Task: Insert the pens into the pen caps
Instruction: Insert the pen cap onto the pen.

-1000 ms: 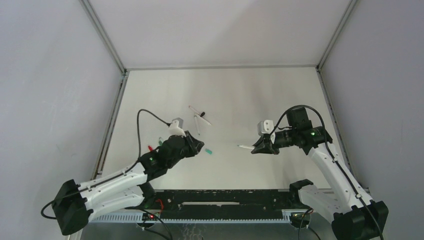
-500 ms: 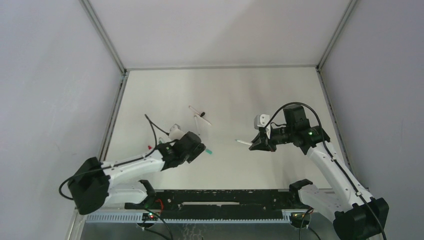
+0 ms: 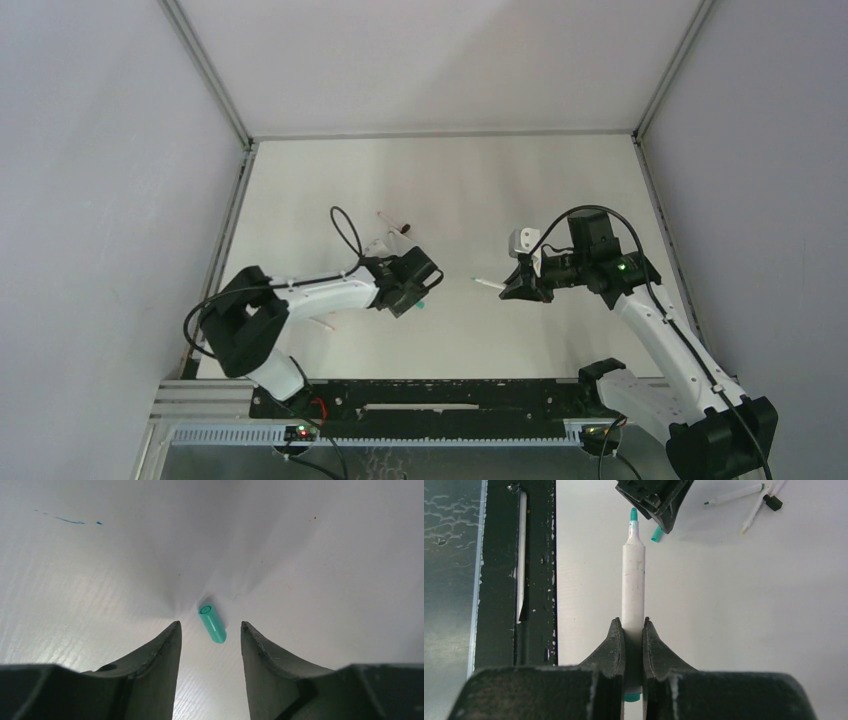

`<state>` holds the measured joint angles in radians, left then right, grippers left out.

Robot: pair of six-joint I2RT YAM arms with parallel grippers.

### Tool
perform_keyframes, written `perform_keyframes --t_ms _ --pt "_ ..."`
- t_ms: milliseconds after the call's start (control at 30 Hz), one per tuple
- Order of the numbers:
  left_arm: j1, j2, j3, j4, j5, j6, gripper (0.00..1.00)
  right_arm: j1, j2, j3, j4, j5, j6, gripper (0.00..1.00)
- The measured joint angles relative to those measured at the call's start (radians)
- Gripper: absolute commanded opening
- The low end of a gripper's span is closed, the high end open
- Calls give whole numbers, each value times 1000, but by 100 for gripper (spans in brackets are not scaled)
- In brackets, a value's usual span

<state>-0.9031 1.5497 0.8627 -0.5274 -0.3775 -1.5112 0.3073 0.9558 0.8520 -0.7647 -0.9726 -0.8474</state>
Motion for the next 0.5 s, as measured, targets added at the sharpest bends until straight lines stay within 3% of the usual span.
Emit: perform_keyframes --t_ms 333,500 --pt "0 114 98 -99 16 1 40 0 -3 0 -1 2 -2 0" --pt "0 152 143 -144 15 8 29 0 -14 0 -1 2 -5 0"
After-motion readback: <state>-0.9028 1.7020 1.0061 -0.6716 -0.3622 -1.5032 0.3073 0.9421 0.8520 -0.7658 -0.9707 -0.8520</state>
